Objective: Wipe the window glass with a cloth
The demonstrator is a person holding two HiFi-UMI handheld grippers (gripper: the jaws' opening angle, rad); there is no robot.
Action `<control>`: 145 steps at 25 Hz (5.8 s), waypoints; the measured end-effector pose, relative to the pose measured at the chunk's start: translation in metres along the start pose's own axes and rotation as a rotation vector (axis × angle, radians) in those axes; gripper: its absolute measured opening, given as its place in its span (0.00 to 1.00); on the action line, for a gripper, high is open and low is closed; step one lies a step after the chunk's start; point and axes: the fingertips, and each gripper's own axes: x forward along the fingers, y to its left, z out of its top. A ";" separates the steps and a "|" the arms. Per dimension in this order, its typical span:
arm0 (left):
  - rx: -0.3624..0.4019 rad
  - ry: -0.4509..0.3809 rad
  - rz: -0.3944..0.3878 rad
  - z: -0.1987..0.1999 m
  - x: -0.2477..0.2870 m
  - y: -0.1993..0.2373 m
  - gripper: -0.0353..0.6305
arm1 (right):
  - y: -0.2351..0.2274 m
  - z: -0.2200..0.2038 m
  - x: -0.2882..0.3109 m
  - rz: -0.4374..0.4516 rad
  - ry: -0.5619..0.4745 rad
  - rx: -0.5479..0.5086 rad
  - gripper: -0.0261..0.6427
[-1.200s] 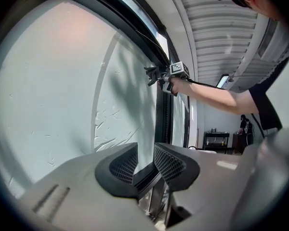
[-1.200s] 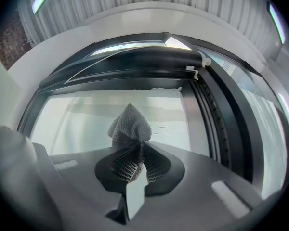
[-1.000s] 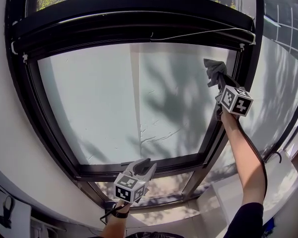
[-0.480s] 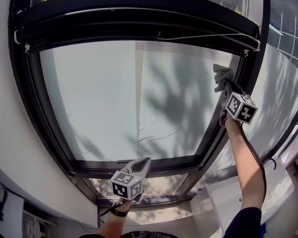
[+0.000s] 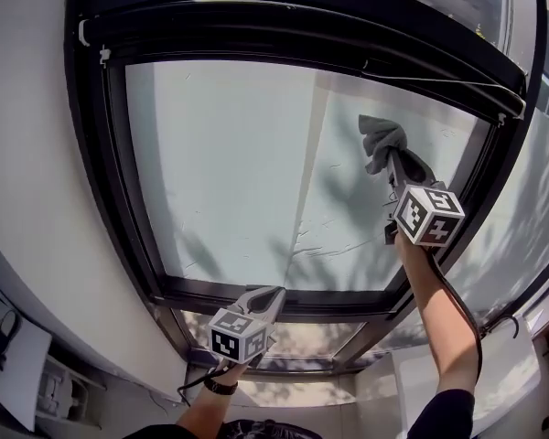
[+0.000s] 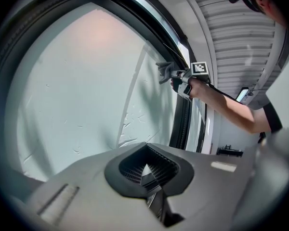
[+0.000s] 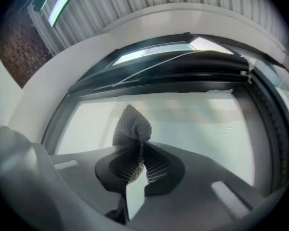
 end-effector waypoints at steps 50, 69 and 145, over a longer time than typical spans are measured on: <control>-0.041 -0.057 0.262 0.009 -0.162 0.111 0.06 | 0.262 -0.076 0.110 0.348 0.047 0.111 0.06; -0.052 -0.005 0.042 -0.002 -0.069 0.047 0.06 | 0.089 -0.085 0.057 0.093 0.075 0.090 0.07; -0.083 -0.247 0.895 -0.004 -0.380 0.194 0.06 | 0.483 -0.111 0.151 0.561 -0.012 0.483 0.07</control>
